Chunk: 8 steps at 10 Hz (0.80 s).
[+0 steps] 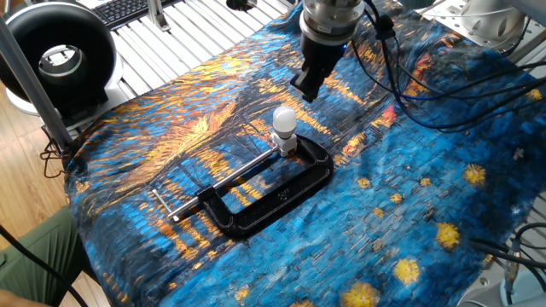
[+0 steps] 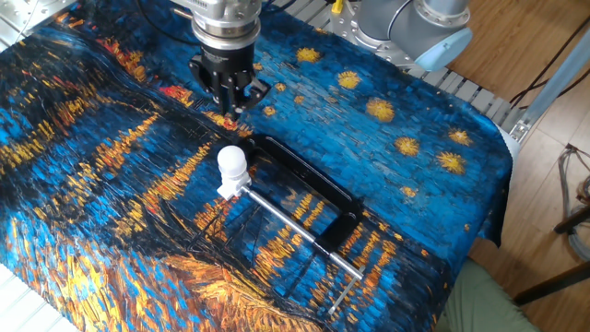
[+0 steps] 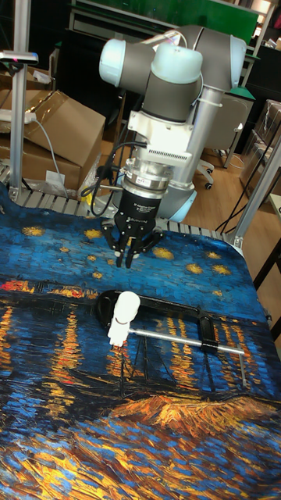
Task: Take out the light bulb by rotating it
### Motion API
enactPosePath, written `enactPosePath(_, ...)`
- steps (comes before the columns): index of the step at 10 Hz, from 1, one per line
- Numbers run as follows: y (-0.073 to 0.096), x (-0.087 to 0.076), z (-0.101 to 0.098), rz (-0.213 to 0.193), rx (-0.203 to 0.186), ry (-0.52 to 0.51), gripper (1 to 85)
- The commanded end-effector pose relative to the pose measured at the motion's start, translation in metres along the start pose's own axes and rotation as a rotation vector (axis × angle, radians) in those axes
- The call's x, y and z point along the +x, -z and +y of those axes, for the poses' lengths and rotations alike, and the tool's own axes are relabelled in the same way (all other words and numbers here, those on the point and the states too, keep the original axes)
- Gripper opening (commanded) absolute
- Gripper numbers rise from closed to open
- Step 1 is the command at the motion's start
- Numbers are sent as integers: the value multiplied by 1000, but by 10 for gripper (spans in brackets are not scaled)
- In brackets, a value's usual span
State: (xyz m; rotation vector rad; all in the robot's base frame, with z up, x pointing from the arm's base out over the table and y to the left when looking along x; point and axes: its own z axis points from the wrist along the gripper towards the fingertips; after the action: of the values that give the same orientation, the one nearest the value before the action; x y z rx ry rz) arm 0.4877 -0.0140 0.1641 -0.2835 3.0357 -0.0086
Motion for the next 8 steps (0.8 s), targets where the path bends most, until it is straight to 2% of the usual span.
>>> enactPosePath(1,1,8,9,28,-37,1,507)
enactPosePath(3,1,5,10,18,-43,8,503)
enactPosePath(8,1,8,10,28,-40,10,497)
